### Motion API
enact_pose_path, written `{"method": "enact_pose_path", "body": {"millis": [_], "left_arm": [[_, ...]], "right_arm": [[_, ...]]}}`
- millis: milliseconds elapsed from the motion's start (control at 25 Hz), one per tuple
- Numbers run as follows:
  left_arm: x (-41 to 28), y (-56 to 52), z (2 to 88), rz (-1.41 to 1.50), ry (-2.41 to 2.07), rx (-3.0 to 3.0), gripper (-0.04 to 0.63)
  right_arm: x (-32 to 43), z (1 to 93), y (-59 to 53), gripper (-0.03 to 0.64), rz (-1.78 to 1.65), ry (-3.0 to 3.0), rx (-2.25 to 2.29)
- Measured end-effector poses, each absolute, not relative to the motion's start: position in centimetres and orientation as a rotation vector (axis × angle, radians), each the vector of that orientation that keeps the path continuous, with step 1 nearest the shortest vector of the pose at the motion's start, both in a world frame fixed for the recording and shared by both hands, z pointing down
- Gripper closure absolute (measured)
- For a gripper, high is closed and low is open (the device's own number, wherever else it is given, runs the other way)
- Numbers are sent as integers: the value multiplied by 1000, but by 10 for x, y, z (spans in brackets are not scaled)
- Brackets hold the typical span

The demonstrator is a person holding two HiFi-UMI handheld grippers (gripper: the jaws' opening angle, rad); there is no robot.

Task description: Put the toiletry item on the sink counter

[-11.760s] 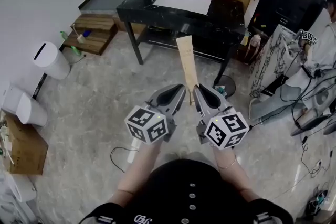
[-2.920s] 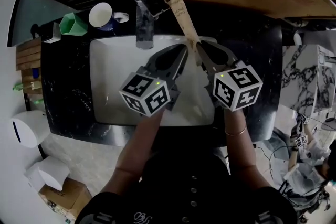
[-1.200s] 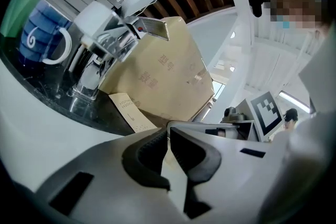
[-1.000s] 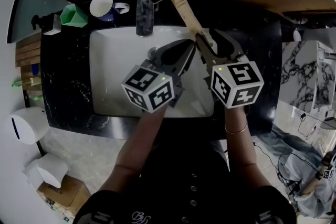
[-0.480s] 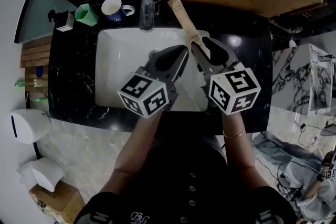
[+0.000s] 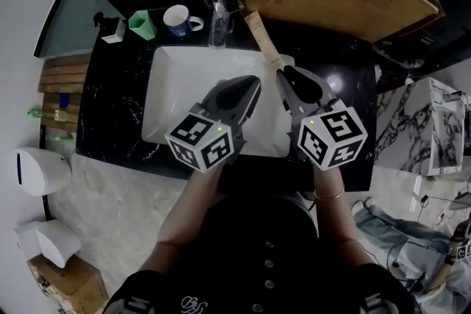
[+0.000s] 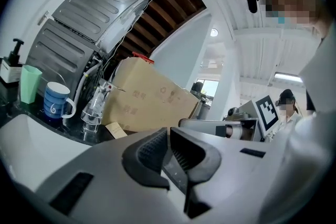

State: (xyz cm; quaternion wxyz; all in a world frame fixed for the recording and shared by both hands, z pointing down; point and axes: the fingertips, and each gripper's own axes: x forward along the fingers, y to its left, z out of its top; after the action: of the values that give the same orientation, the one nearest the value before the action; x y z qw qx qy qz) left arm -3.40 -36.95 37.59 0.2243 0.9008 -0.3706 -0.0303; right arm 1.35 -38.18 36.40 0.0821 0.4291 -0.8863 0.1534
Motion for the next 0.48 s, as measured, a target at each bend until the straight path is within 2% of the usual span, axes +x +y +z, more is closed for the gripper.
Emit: {"method": "enact_pose_path", "body": {"millis": [480], "left_arm": [[-33,-352,352,-104,-1024,2542,571]], "right_arm": [[7,339,-356,612,388,-2766,1256]]}}
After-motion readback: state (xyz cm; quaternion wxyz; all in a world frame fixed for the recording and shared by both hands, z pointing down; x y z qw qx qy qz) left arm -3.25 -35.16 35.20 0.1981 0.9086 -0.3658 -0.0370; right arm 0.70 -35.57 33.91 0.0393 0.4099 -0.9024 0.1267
